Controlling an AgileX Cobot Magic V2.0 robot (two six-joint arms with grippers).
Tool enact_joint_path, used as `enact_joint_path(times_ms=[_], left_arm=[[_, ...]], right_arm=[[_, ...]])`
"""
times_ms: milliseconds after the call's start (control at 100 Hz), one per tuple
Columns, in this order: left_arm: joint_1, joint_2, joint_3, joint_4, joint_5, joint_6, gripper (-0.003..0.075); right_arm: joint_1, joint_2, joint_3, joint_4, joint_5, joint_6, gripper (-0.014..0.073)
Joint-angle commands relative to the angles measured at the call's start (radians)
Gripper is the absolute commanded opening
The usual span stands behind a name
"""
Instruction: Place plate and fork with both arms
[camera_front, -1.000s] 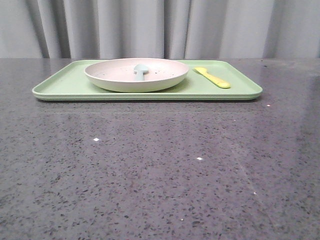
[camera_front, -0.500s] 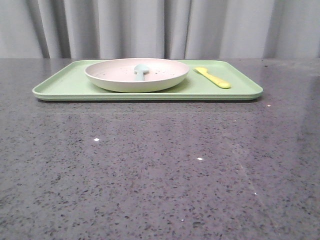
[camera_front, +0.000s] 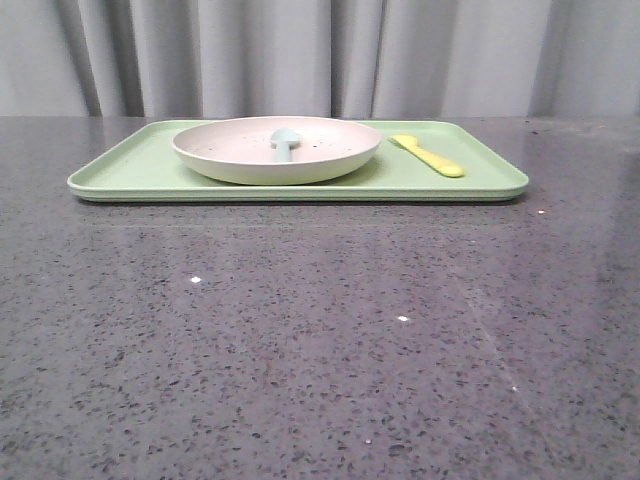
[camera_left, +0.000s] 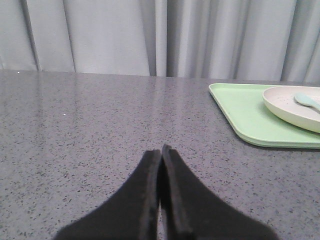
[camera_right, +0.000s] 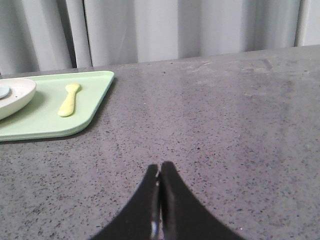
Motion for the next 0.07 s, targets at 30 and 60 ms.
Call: enact_joint_path(times_ms=[30, 60], left_arm=[[-0.001, -0.032, 0.013, -0.002, -0.071, -0.005, -0.0020], [-0.001, -0.032, 0.013, -0.002, -0.071, -0.005, -0.0020]], right_arm=[[-0.006, -0.024, -0.006, -0.002, -0.081, -0.011, -0.0067], [-0.006, -0.024, -0.006, -0.002, -0.081, -0.011, -0.0067]])
